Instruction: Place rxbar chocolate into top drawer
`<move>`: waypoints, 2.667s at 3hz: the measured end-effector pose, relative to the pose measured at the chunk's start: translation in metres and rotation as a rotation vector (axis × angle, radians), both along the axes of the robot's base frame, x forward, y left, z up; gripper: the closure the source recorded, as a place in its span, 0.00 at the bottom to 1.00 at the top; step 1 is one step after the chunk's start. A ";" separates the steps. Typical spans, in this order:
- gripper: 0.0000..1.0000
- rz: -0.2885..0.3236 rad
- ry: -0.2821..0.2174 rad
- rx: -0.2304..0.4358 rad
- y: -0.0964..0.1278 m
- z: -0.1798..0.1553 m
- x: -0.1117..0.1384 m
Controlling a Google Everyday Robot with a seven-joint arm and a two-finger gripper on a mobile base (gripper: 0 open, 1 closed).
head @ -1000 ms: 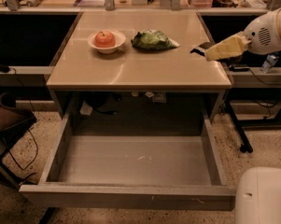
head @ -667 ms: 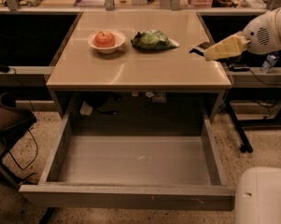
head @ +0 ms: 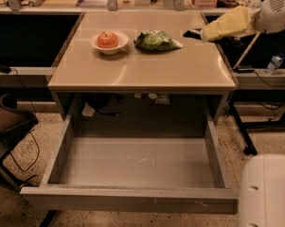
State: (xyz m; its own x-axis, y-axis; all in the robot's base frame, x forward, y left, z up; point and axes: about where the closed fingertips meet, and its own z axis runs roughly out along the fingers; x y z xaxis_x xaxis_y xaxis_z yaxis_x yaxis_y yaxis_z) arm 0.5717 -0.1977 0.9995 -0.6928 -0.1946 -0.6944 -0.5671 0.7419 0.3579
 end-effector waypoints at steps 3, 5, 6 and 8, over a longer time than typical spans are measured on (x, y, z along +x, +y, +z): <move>1.00 -0.024 0.091 0.130 -0.003 0.002 -0.018; 1.00 0.030 0.281 0.324 0.017 0.011 -0.092; 1.00 0.027 0.268 0.345 0.020 0.015 -0.087; 1.00 0.011 0.442 0.490 0.009 0.012 -0.117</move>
Offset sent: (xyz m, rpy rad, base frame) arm 0.0070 -0.0044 0.0159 0.0514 0.0274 -0.0415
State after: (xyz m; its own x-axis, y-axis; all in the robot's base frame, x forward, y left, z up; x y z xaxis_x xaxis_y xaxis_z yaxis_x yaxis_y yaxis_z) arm 0.4549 -0.1889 1.0115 -0.9328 0.0626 -0.3549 -0.2960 0.4287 0.8536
